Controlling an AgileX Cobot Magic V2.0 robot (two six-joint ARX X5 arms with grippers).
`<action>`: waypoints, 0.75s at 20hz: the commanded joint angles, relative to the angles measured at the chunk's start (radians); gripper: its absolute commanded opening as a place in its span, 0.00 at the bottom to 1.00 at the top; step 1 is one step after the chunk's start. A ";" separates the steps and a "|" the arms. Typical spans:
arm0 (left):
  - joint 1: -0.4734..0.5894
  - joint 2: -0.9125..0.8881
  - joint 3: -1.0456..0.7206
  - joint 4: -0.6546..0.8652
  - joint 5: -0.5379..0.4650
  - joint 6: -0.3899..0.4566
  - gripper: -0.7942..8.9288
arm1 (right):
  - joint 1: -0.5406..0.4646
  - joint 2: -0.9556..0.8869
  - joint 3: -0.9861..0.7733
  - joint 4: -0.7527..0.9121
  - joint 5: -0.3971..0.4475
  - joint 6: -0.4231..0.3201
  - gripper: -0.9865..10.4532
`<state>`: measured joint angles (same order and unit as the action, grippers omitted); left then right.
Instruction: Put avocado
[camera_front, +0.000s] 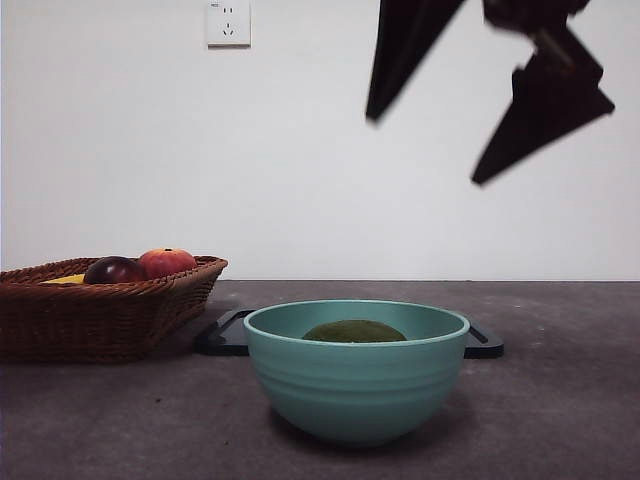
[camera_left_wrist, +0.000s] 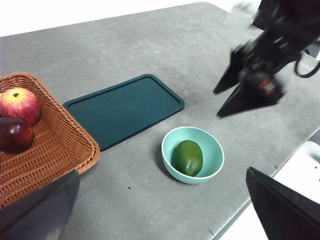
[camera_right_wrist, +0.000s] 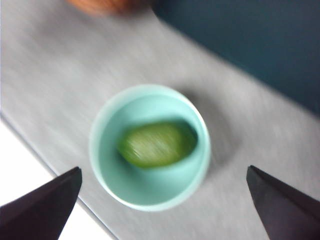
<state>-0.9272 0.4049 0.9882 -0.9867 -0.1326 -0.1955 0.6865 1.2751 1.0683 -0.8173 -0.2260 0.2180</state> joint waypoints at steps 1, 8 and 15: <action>-0.008 0.002 0.010 0.015 -0.005 0.011 0.62 | 0.012 0.089 0.043 -0.055 0.055 0.013 0.54; -0.008 0.002 0.010 0.015 -0.005 0.011 0.62 | 0.011 0.262 0.045 -0.060 0.078 0.011 0.54; -0.008 0.002 0.010 0.015 -0.005 0.011 0.62 | 0.011 0.391 0.045 -0.038 0.078 0.013 0.44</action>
<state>-0.9276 0.4049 0.9882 -0.9867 -0.1326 -0.1951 0.6884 1.6482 1.0935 -0.8627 -0.1528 0.2180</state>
